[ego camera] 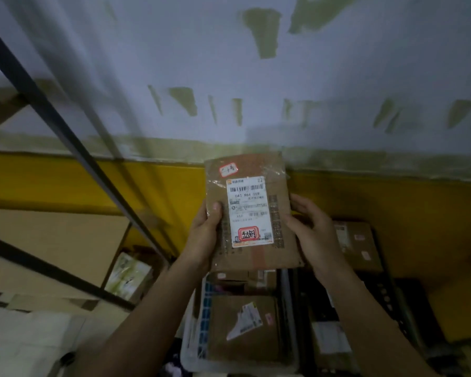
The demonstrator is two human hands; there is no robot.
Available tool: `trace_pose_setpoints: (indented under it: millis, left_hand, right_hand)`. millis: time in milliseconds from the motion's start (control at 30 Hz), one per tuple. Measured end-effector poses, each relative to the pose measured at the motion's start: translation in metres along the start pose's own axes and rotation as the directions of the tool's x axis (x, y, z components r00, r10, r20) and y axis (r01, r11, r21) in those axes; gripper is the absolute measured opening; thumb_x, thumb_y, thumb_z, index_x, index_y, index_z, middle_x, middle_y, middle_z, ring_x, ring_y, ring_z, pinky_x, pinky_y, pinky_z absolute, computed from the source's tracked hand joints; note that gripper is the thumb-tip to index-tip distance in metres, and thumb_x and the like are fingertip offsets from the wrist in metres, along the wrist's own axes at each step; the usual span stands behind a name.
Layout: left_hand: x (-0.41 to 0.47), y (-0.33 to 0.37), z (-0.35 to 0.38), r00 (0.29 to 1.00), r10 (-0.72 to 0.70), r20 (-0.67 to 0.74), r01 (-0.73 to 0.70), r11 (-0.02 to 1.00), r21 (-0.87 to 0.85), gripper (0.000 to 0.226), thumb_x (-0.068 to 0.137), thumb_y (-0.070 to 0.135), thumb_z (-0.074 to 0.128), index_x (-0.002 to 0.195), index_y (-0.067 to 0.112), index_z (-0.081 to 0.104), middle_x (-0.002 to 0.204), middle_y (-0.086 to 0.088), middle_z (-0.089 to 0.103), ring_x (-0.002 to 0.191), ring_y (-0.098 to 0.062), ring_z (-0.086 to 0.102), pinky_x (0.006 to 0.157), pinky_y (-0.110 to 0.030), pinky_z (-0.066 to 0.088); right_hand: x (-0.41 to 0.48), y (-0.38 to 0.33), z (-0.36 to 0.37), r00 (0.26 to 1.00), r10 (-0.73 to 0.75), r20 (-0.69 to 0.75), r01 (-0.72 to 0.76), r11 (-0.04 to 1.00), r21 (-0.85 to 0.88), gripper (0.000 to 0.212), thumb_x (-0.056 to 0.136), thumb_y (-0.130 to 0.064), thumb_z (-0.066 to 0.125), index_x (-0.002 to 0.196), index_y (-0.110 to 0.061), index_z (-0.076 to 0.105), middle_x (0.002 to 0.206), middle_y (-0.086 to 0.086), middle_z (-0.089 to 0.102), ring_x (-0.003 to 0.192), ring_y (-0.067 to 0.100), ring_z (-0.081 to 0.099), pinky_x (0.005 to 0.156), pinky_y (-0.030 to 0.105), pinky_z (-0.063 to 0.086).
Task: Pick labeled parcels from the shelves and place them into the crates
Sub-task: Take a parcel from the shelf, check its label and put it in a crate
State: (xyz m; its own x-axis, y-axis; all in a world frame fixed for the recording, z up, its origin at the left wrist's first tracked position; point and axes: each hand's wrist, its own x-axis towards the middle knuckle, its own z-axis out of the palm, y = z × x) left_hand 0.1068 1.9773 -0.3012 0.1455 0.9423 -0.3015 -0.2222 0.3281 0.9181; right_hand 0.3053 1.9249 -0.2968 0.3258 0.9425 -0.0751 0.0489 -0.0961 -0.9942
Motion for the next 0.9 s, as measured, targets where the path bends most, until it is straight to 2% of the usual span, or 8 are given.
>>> trace_pose_setpoints:
  millis: [167, 267, 400, 467, 600, 733, 800, 900]
  left_hand:
    - [0.004, -0.082, -0.015, 0.979, -0.133, -0.153, 0.126, 0.990, -0.059, 0.035, 0.108, 0.037, 0.041, 0.140, 0.026, 0.049, 0.112, -0.001, 0.075, 0.094, -0.018, 0.075, 0.071, -0.035, 0.063]
    - [0.001, -0.124, -0.024, 0.948, -0.253, -0.195, 0.217, 0.957, -0.191, 0.040, 0.109, 0.036, 0.039, 0.148, 0.031, 0.042, 0.129, -0.004, 0.068, 0.108, -0.025, 0.071, 0.087, -0.047, 0.061]
    - [0.002, -0.169, -0.039, 0.895, -0.326, -0.305, 0.268, 0.938, -0.218, 0.045, 0.108, 0.035, 0.044, 0.152, 0.036, 0.037, 0.134, -0.002, 0.064, 0.112, -0.021, 0.069, 0.080, -0.040, 0.062]
    - [-0.001, -0.188, -0.046, 0.874, -0.383, -0.299, 0.333, 0.921, -0.204, 0.050, 0.104, 0.039, 0.051, 0.152, 0.036, 0.037, 0.137, -0.003, 0.063, 0.117, -0.026, 0.067, 0.082, -0.047, 0.062]
    - [-0.006, -0.212, -0.059, 0.833, -0.473, -0.287, 0.458, 0.880, -0.124, 0.050, 0.101, 0.029, 0.060, 0.145, 0.028, 0.038, 0.133, -0.005, 0.062, 0.113, -0.026, 0.066, 0.079, -0.047, 0.060]
    - [-0.003, -0.229, -0.071, 0.790, -0.543, -0.284, 0.552, 0.832, -0.054, 0.055, 0.096, 0.018, 0.066, 0.137, 0.024, 0.031, 0.125, -0.004, 0.058, 0.100, -0.018, 0.063, 0.068, -0.039, 0.055]
    - [-0.003, -0.237, -0.075, 0.754, -0.582, -0.306, 0.611, 0.792, -0.001, 0.063, 0.095, 0.020, 0.067, 0.141, 0.027, 0.026, 0.124, -0.005, 0.056, 0.100, -0.022, 0.062, 0.076, -0.048, 0.057]
    - [-0.004, -0.244, -0.082, 0.753, -0.555, -0.354, 0.608, 0.793, 0.051, 0.074, 0.091, 0.032, 0.072, 0.143, 0.038, 0.021, 0.124, -0.007, 0.058, 0.105, -0.030, 0.067, 0.083, -0.058, 0.060]
  right_hand:
    - [0.002, 0.059, 0.011, 0.992, 0.105, 0.065, -0.090, 0.976, -0.201, 0.030, 0.100, -0.019, 0.063, 0.127, -0.032, 0.058, 0.117, -0.020, 0.063, 0.107, -0.003, 0.060, 0.078, 0.014, 0.051]
    - [0.006, 0.097, 0.014, 0.940, 0.292, 0.176, -0.221, 0.915, -0.336, 0.034, 0.099, -0.032, 0.064, 0.130, -0.043, 0.054, 0.115, -0.025, 0.061, 0.107, 0.005, 0.063, 0.080, 0.026, 0.054]
    - [0.001, 0.137, 0.015, 0.806, 0.508, 0.306, -0.407, 0.849, -0.336, 0.050, 0.095, -0.023, 0.070, 0.131, -0.049, 0.046, 0.115, -0.024, 0.062, 0.102, 0.000, 0.063, 0.081, 0.026, 0.058]
    - [-0.005, 0.157, 0.013, 0.783, 0.545, 0.299, -0.419, 0.818, -0.393, 0.055, 0.094, -0.022, 0.072, 0.136, -0.045, 0.044, 0.124, -0.015, 0.060, 0.107, 0.005, 0.062, 0.083, 0.026, 0.057]
    - [-0.024, 0.193, 0.012, 0.746, 0.618, 0.246, -0.430, 0.731, -0.530, 0.068, 0.093, -0.008, 0.068, 0.152, -0.027, 0.038, 0.148, 0.004, 0.049, 0.136, 0.027, 0.048, 0.108, 0.044, 0.048]
    - [-0.041, 0.212, 0.017, 0.731, 0.656, 0.186, -0.479, 0.688, -0.545, 0.065, 0.094, -0.003, 0.065, 0.150, -0.023, 0.039, 0.137, 0.000, 0.051, 0.133, 0.023, 0.047, 0.103, 0.033, 0.046]
    - [-0.045, 0.219, 0.016, 0.729, 0.666, 0.159, -0.493, 0.672, -0.553, 0.061, 0.096, -0.002, 0.060, 0.150, -0.025, 0.043, 0.133, -0.002, 0.053, 0.132, 0.023, 0.049, 0.100, 0.030, 0.046]
    - [-0.044, 0.224, 0.013, 0.754, 0.645, 0.127, -0.468, 0.663, -0.585, 0.061, 0.098, 0.002, 0.051, 0.151, -0.027, 0.044, 0.146, 0.008, 0.054, 0.135, 0.029, 0.051, 0.111, 0.041, 0.046]
